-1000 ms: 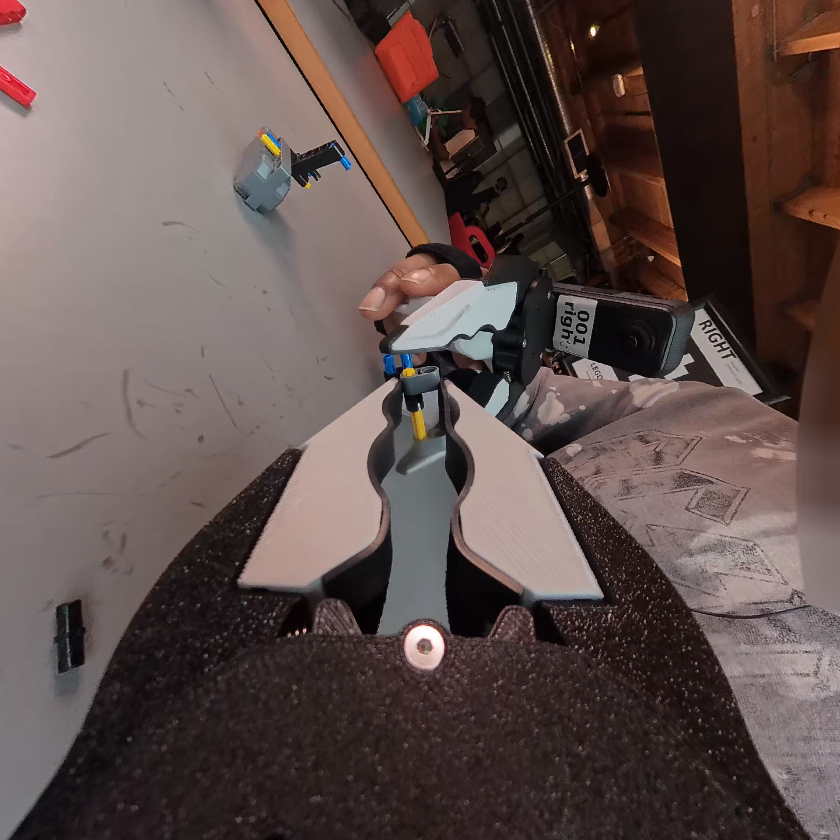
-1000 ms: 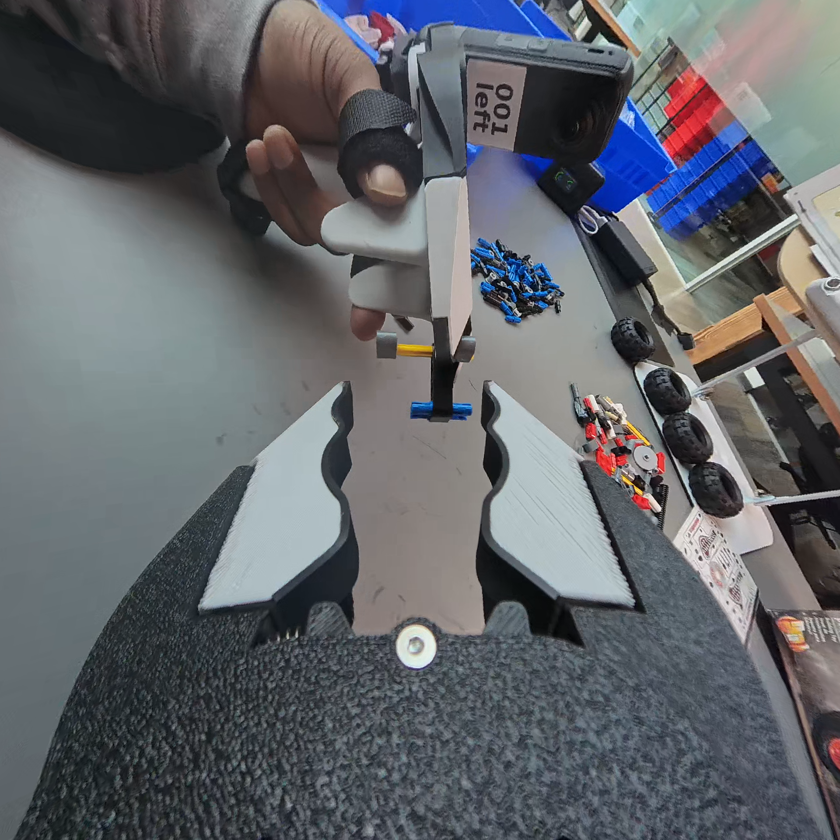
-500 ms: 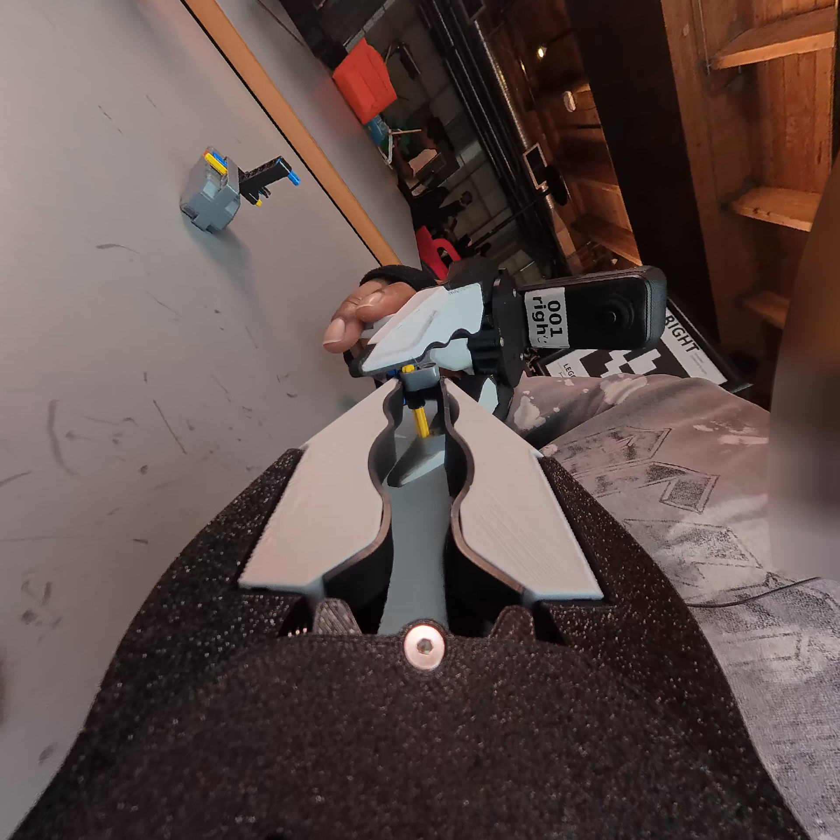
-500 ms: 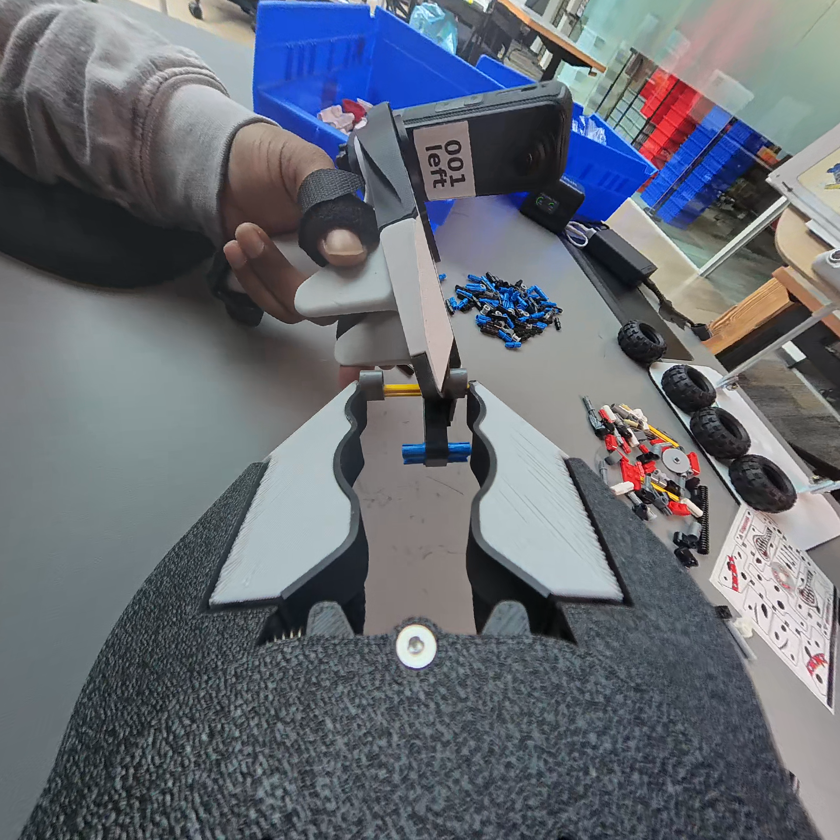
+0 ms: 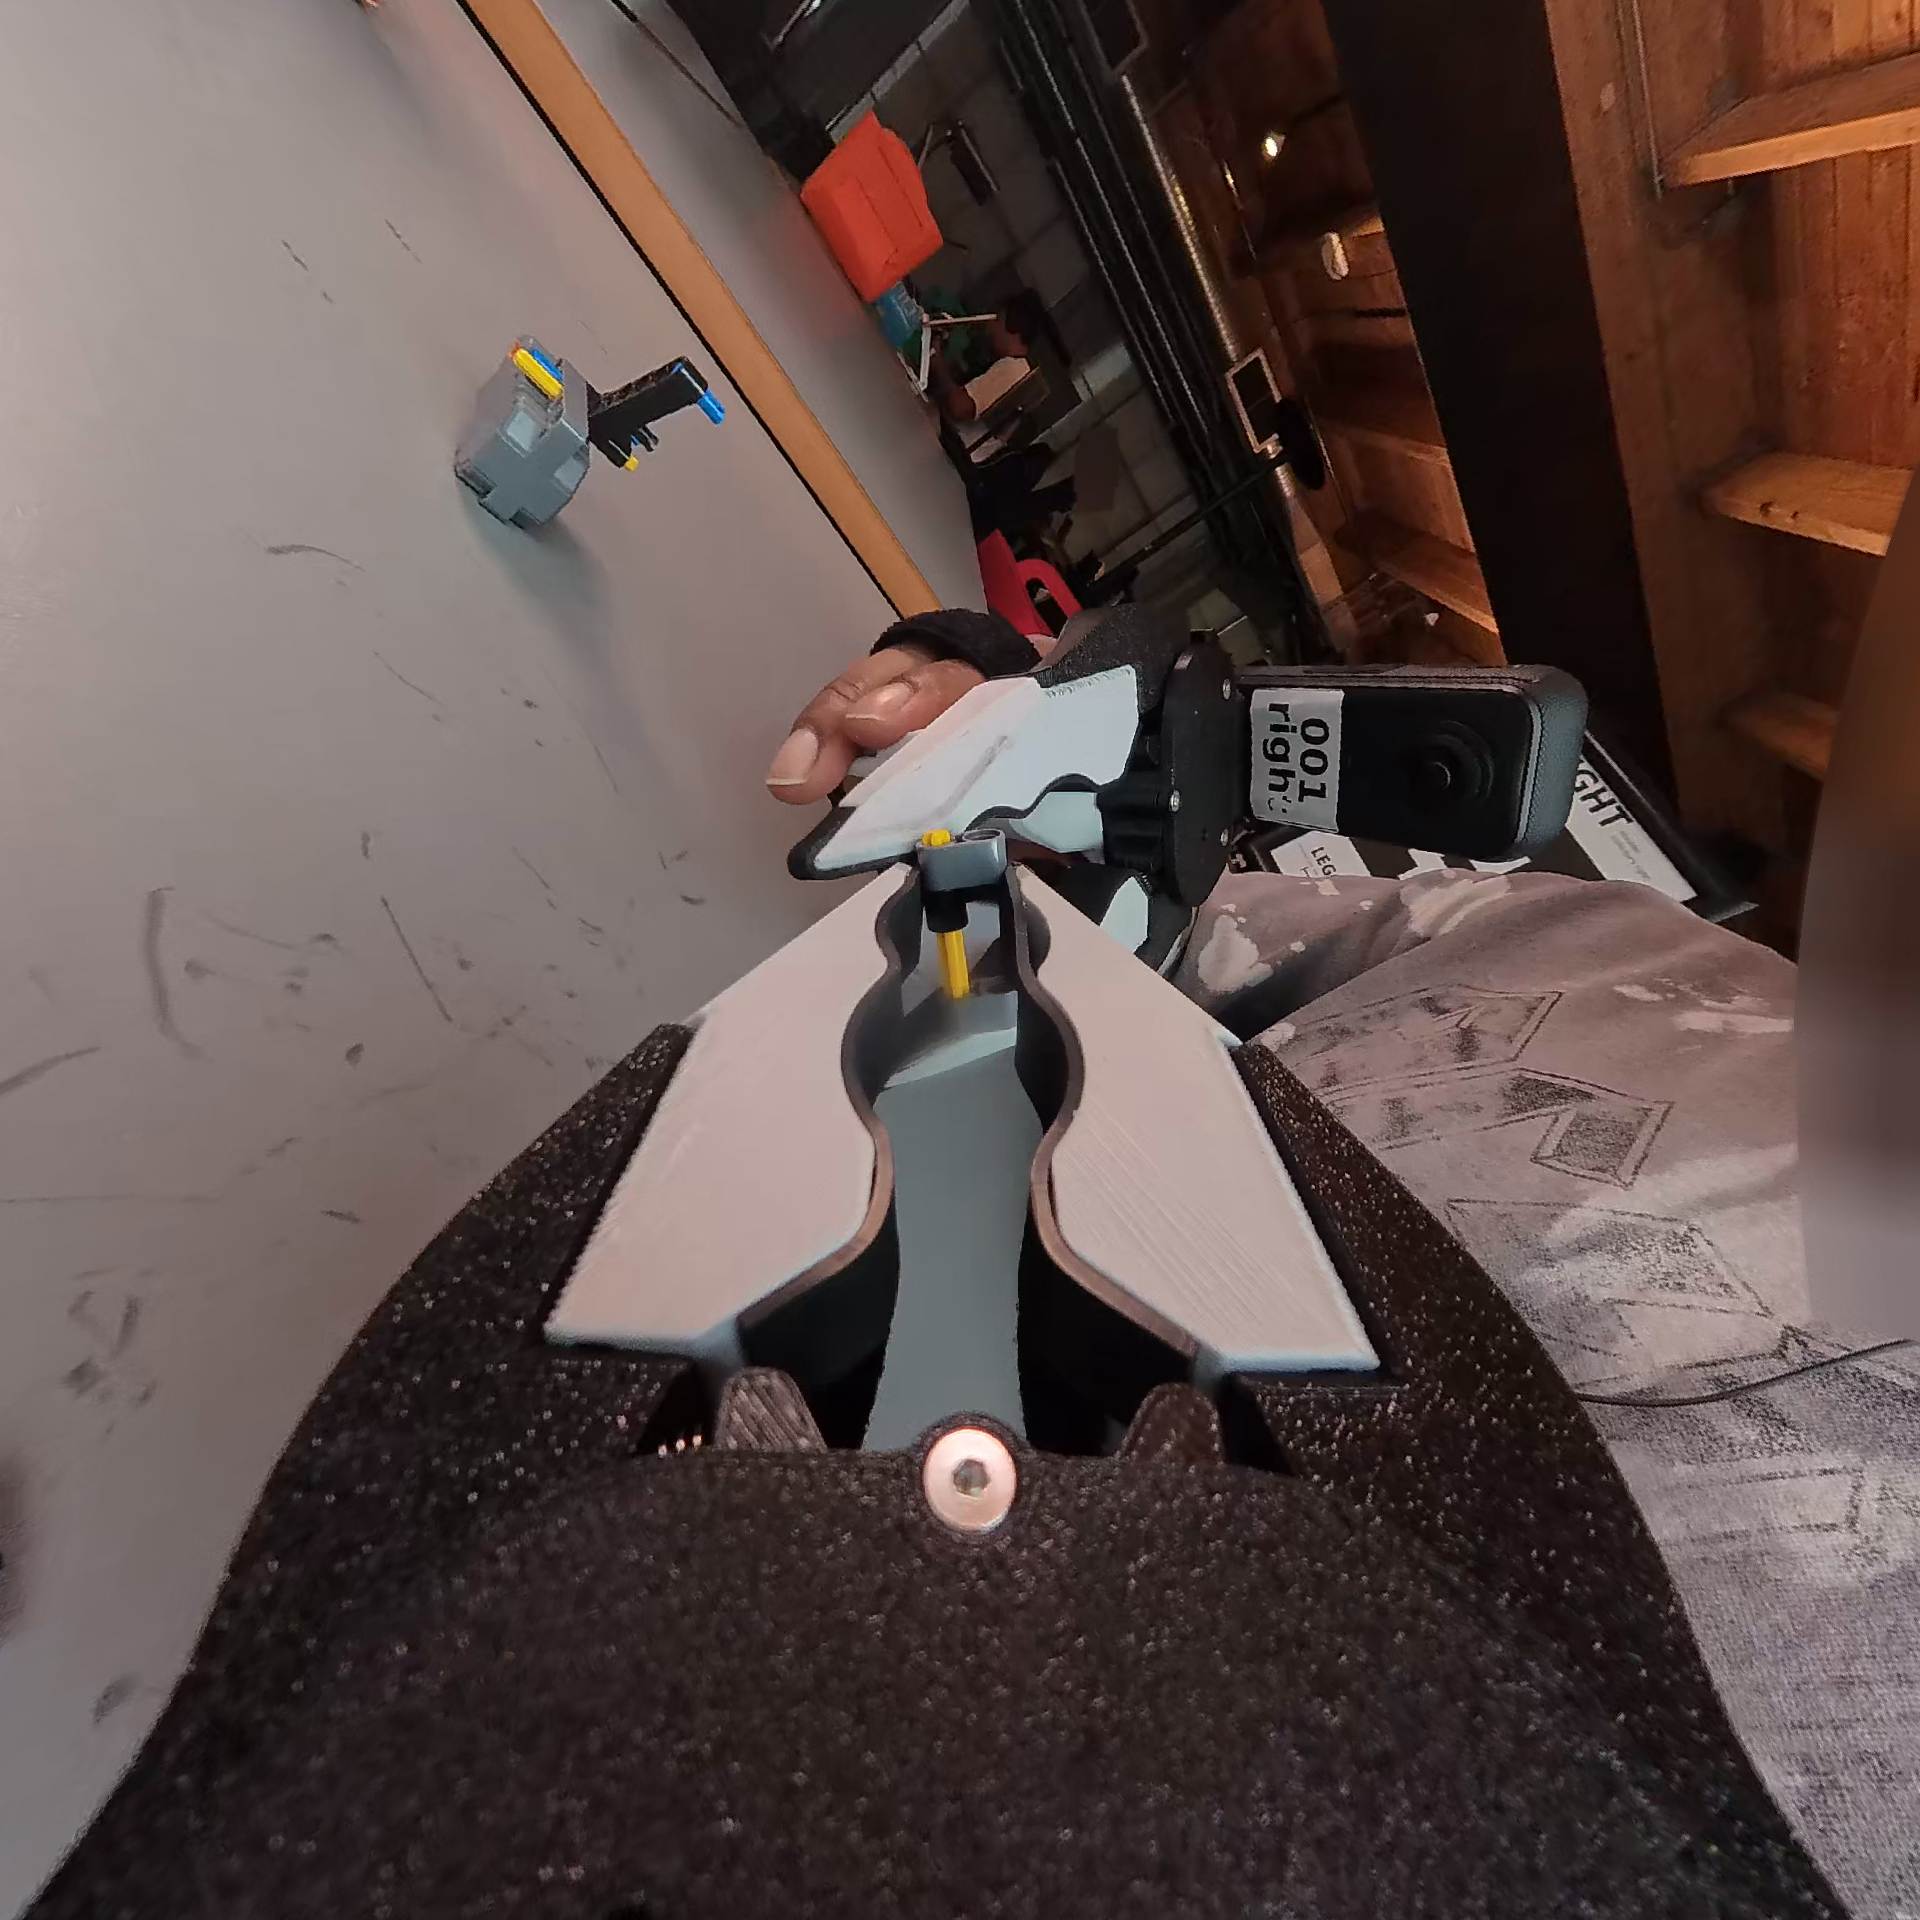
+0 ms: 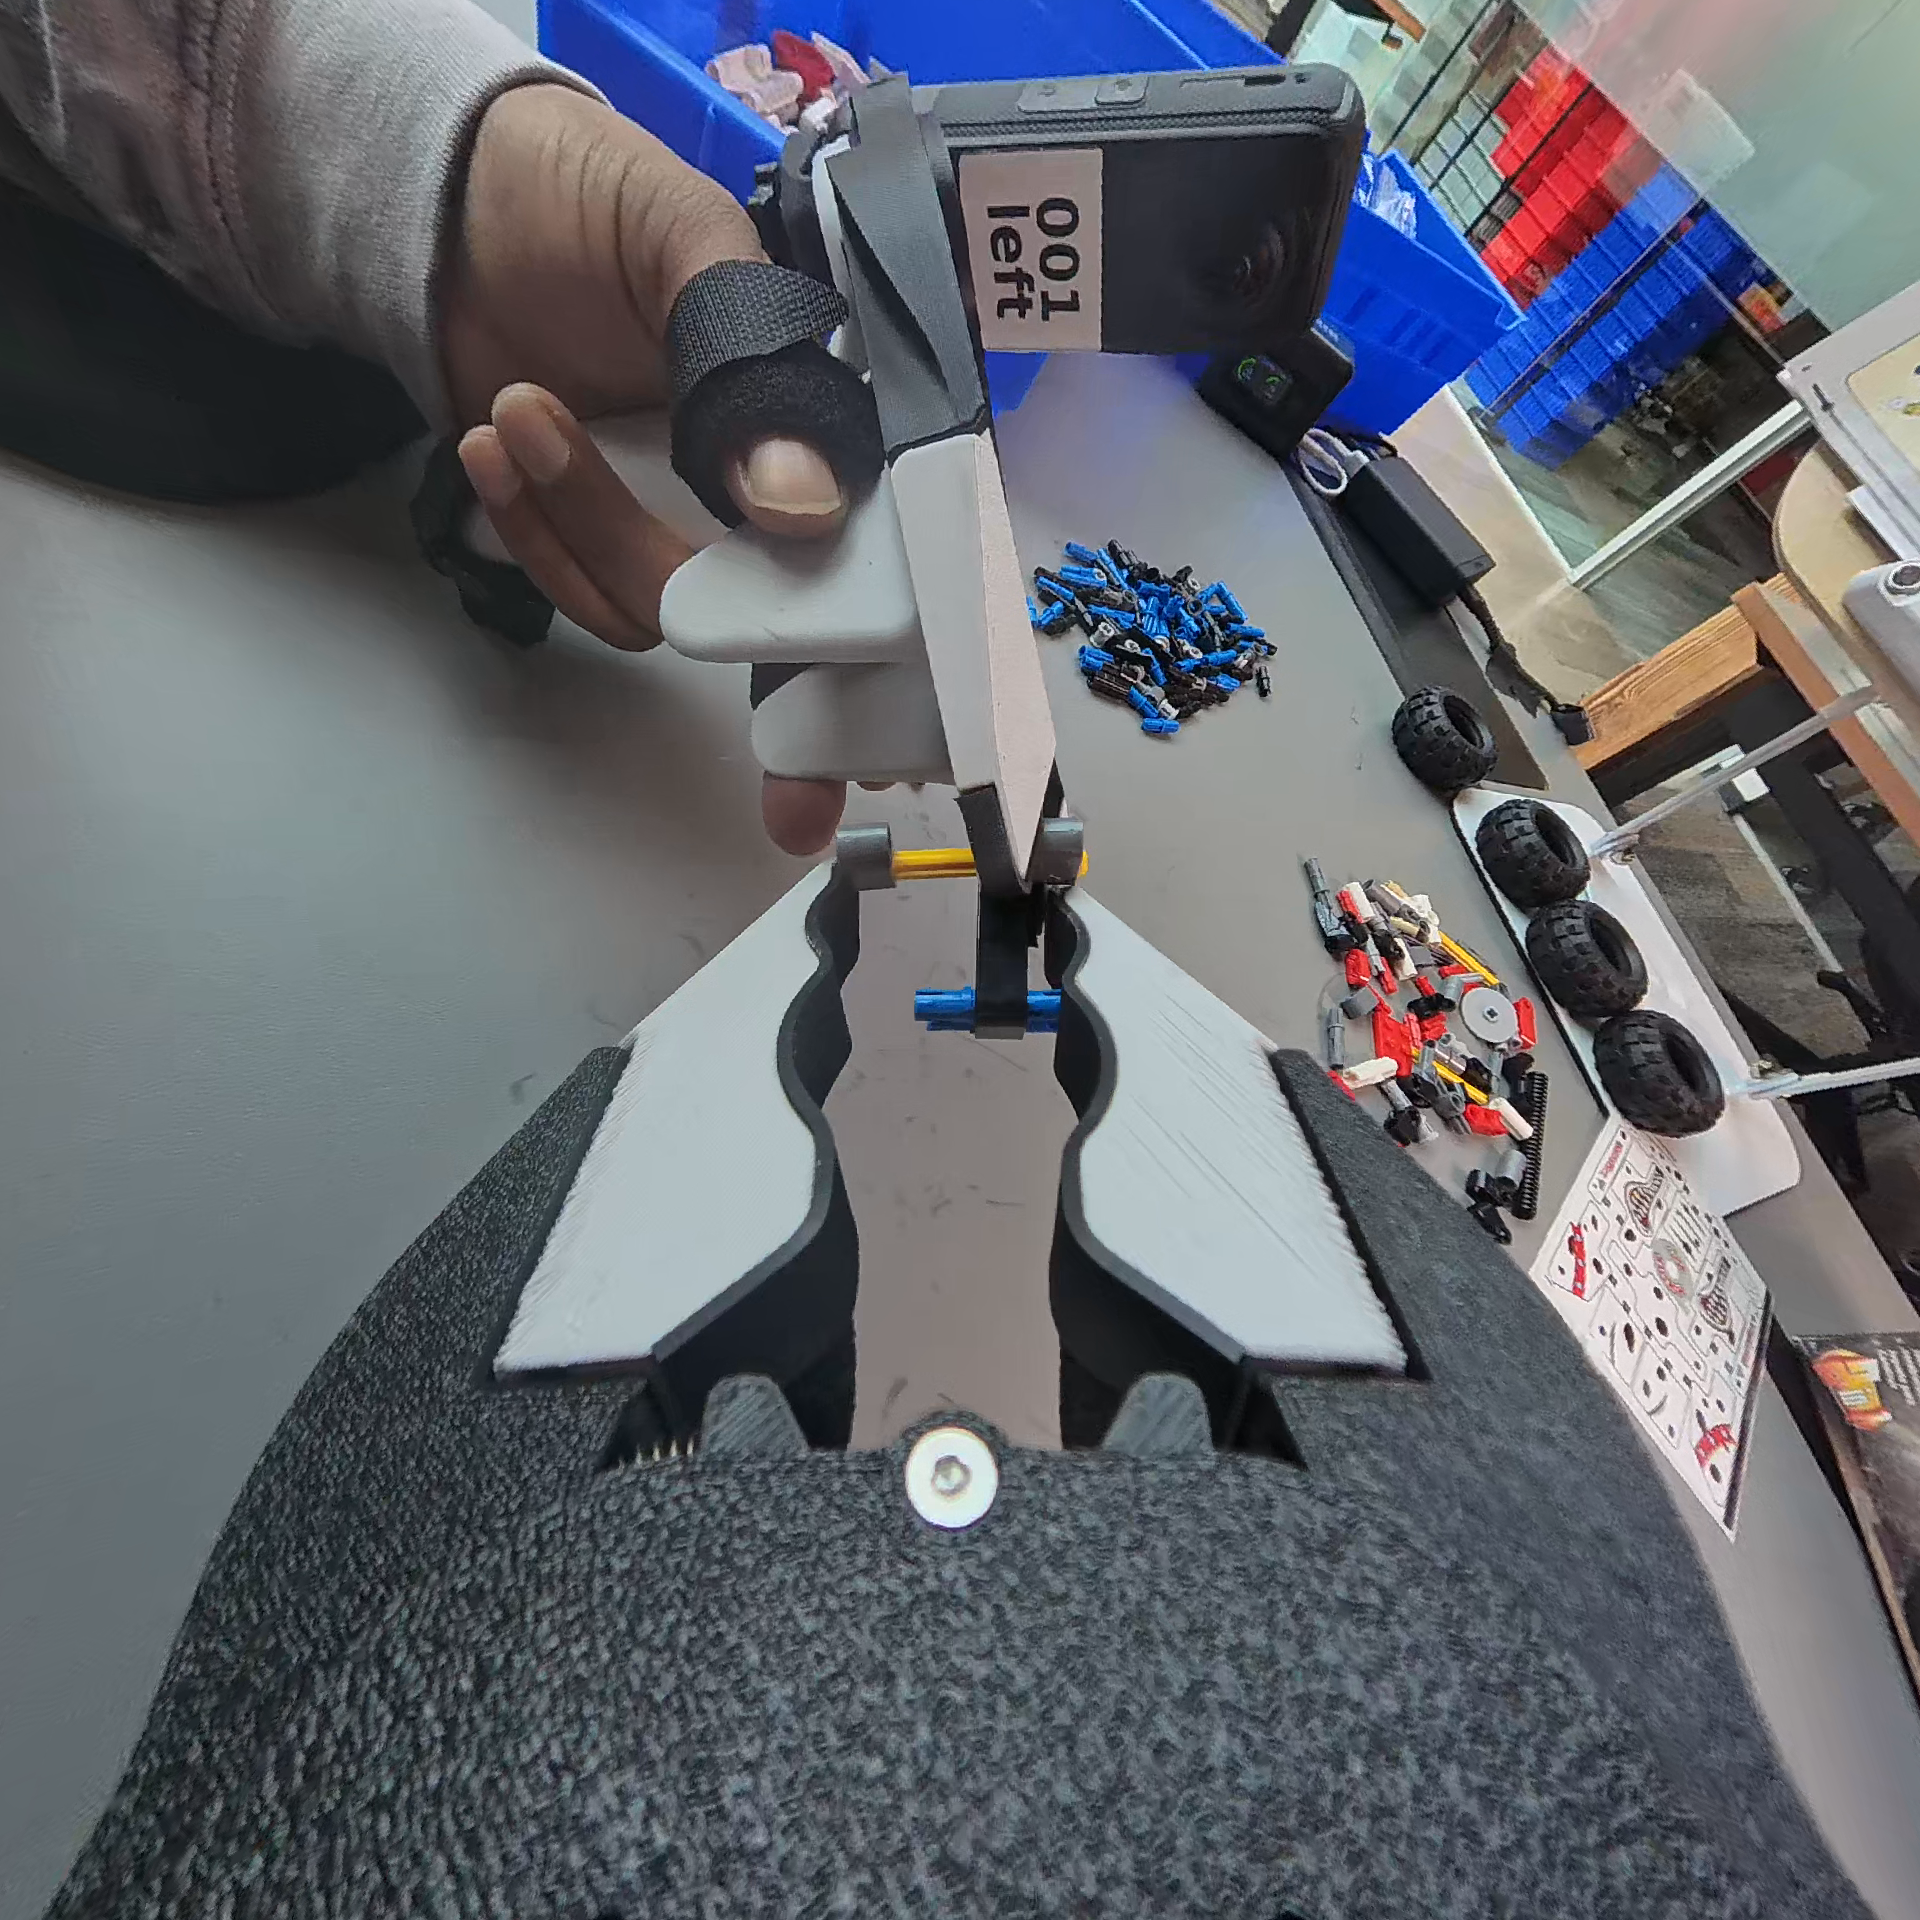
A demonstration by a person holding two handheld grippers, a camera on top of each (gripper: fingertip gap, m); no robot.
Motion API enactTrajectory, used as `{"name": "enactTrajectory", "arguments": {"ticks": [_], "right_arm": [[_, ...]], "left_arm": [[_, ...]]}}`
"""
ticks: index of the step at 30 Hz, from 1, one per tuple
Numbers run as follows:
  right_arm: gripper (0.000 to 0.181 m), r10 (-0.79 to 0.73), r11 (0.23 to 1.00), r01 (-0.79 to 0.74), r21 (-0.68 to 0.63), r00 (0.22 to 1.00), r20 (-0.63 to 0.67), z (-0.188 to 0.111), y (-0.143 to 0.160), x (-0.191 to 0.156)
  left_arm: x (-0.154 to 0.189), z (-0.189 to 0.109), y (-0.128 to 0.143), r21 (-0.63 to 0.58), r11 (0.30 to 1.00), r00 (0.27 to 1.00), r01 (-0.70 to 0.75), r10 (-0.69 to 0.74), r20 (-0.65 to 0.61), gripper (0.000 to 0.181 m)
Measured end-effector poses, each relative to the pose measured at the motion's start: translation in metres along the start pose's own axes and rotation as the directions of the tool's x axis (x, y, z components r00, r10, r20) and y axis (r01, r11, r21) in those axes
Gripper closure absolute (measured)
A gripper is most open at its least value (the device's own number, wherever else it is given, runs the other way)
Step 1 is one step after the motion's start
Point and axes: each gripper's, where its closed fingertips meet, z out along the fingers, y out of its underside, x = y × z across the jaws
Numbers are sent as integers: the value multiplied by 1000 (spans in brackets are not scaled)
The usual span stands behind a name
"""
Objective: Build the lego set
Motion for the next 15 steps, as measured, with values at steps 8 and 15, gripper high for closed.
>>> {"name": "enactTrajectory", "arguments": {"ticks": [8, 15], "right_arm": [[148, 26, 1000, -26, 2, 999, 35, -1, 0, -2], [149, -52, 999, 52, -13, 998, 27, -4, 0, -2]], "left_arm": [[-1, 1, 2, -7, 1000, 1000, 4, -4, 11, 175], [0, 2, 4, -23, 999, 999, -28, 28, 21, 174]]}}
